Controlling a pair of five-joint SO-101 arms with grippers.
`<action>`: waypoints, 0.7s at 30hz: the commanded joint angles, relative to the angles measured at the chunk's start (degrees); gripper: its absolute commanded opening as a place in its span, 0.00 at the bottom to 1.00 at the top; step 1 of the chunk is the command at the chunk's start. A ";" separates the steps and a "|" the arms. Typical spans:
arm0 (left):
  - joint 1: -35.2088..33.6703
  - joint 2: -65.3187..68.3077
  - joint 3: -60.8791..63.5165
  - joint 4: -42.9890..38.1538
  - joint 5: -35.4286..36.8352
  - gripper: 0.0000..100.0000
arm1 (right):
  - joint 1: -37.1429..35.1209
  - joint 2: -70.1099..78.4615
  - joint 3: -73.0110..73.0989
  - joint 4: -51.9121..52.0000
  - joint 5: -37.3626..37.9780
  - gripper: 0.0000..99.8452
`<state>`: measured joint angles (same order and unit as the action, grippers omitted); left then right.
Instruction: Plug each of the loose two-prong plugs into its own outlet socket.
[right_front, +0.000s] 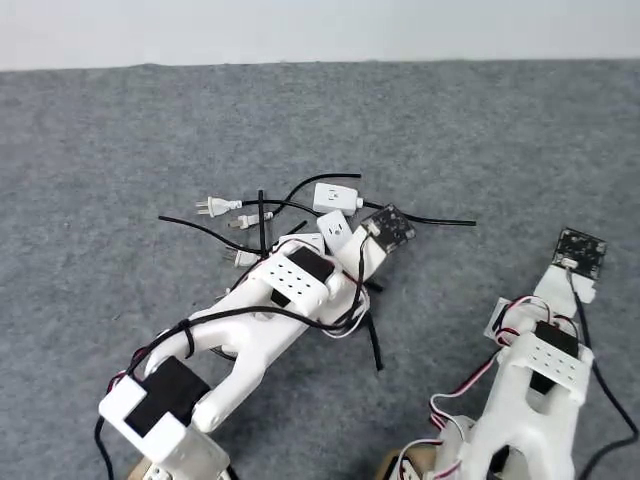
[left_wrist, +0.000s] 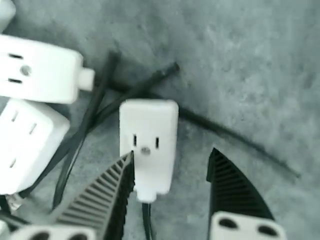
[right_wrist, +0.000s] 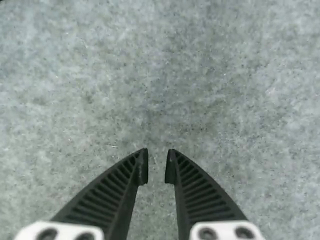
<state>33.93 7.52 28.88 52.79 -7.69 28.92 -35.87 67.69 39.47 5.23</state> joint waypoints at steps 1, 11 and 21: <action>1.76 -0.35 -0.13 -1.93 2.20 0.22 | 0.22 0.13 -3.43 -0.40 0.62 0.09; 3.60 0.18 0.04 -1.93 2.20 0.22 | 0.31 0.13 -3.43 -0.40 0.62 0.09; 0.26 0.26 0.40 -7.21 -0.79 0.22 | 0.31 0.13 -3.43 -0.40 0.62 0.09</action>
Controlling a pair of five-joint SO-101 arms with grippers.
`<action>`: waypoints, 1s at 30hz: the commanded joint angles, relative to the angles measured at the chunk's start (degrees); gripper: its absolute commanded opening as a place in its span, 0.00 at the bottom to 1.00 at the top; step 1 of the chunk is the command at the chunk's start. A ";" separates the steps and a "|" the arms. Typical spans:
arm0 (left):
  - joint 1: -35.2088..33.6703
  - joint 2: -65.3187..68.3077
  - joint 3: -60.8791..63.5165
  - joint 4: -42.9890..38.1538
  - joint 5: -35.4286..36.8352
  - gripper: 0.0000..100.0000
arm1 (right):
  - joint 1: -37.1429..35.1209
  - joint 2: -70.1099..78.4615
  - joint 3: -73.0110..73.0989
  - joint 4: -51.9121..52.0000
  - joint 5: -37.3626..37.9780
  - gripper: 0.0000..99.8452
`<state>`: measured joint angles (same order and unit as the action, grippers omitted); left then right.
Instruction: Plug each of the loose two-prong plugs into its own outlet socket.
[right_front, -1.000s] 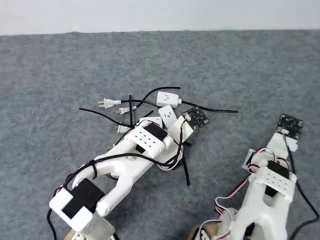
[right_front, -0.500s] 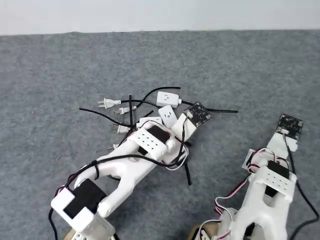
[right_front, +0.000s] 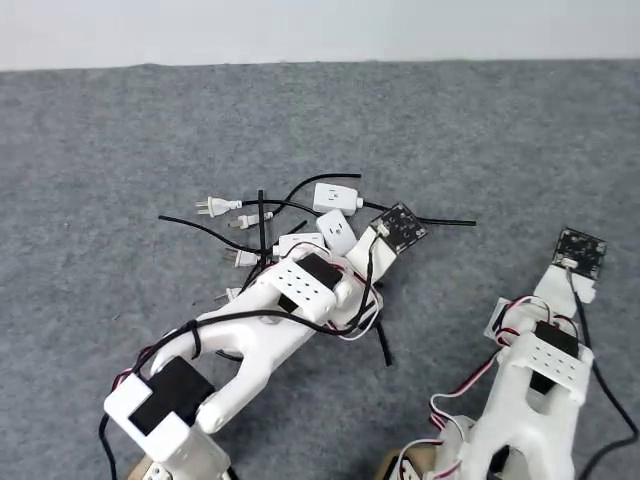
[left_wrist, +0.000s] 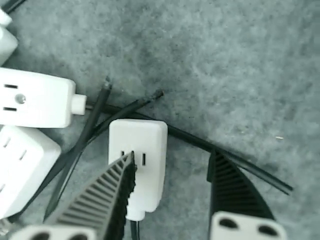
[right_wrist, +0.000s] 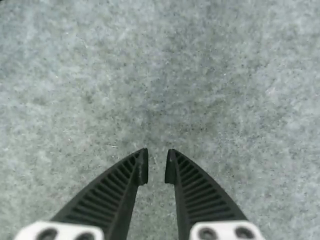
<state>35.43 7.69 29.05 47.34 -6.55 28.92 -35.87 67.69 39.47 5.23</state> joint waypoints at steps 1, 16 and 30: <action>-1.23 0.09 0.40 -1.76 -2.20 0.22 | 0.31 0.13 -3.43 -0.40 0.62 0.09; -9.58 0.09 0.75 -2.20 -7.38 0.22 | 0.13 0.13 -3.43 -0.40 0.62 0.09; -8.79 0.09 2.51 -2.20 -8.70 0.15 | 0.04 0.13 -3.69 0.75 1.67 0.09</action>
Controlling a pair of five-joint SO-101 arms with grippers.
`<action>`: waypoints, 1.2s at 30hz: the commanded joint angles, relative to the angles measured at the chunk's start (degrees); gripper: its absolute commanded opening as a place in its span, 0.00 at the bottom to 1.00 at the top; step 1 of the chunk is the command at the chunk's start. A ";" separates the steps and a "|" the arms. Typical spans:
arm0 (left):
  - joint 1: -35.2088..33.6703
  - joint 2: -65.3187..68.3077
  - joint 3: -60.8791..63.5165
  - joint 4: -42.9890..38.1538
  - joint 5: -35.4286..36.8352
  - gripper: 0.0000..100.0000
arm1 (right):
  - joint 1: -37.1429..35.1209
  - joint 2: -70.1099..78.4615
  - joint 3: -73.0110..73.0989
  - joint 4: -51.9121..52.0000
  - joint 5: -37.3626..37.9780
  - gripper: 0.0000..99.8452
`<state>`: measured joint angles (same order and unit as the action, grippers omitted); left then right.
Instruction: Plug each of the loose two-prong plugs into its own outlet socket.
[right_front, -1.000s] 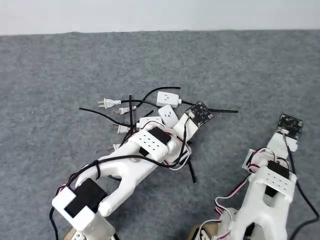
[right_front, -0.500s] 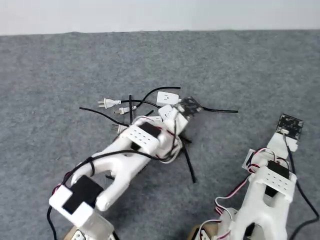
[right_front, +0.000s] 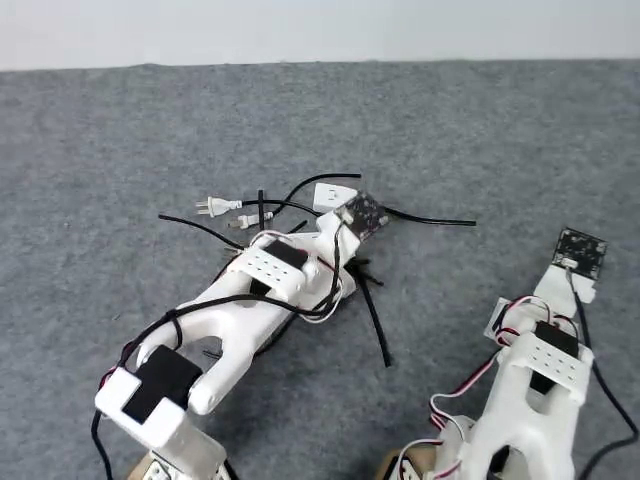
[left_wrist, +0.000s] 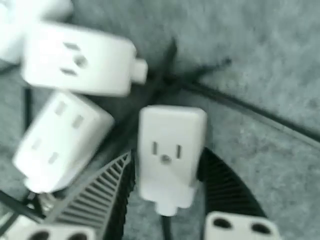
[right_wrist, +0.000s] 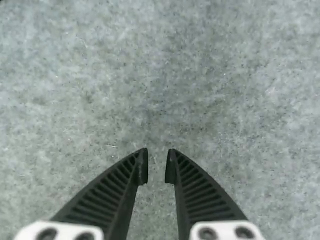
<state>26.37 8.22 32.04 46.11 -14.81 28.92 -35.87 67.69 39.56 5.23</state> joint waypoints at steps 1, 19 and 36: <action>0.70 -0.44 -0.48 -0.97 -0.44 0.15 | 0.04 0.13 -3.69 1.10 2.37 0.09; 2.46 -0.53 -0.13 -1.32 -7.03 0.22 | 0.04 -0.04 -3.69 1.36 2.90 0.09; 8.62 -3.08 -5.76 11.34 50.73 0.01 | 0.04 0.13 -3.69 1.10 2.90 0.09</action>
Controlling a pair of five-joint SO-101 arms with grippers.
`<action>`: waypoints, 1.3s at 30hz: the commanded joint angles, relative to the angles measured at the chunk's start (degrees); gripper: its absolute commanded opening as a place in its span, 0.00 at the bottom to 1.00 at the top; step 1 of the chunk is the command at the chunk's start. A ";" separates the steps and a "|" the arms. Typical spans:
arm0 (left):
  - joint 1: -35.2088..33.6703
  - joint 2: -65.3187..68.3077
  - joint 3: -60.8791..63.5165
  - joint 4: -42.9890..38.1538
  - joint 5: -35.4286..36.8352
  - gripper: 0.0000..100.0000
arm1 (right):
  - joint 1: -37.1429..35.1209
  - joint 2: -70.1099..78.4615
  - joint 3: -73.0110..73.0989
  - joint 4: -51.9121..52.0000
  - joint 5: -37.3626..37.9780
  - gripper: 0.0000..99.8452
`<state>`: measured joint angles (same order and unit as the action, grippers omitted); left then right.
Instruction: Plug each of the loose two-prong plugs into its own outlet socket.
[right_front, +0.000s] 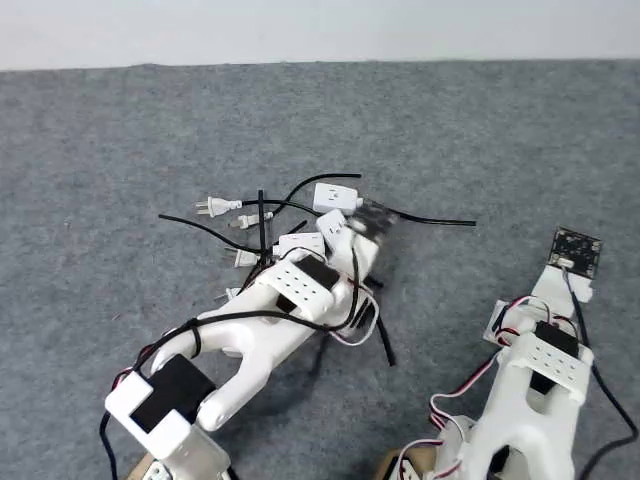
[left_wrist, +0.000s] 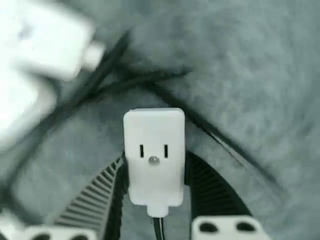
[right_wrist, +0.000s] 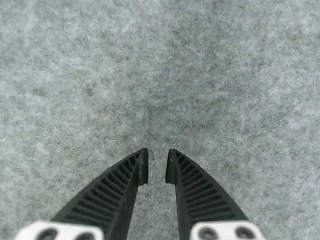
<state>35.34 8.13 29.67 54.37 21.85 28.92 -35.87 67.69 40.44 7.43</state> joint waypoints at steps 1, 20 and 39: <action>-1.58 -3.16 -3.38 3.08 13.89 0.01 | 0.04 0.13 -3.69 0.31 0.70 0.09; -6.24 -3.60 3.21 1.05 7.65 0.30 | -1.54 0.22 -3.52 0.57 3.52 0.09; -2.64 -9.49 3.21 -0.97 -7.21 0.21 | -1.54 0.22 -3.52 0.57 3.52 0.09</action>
<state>32.18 -4.44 34.68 56.04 15.25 27.96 -35.87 67.69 40.44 10.33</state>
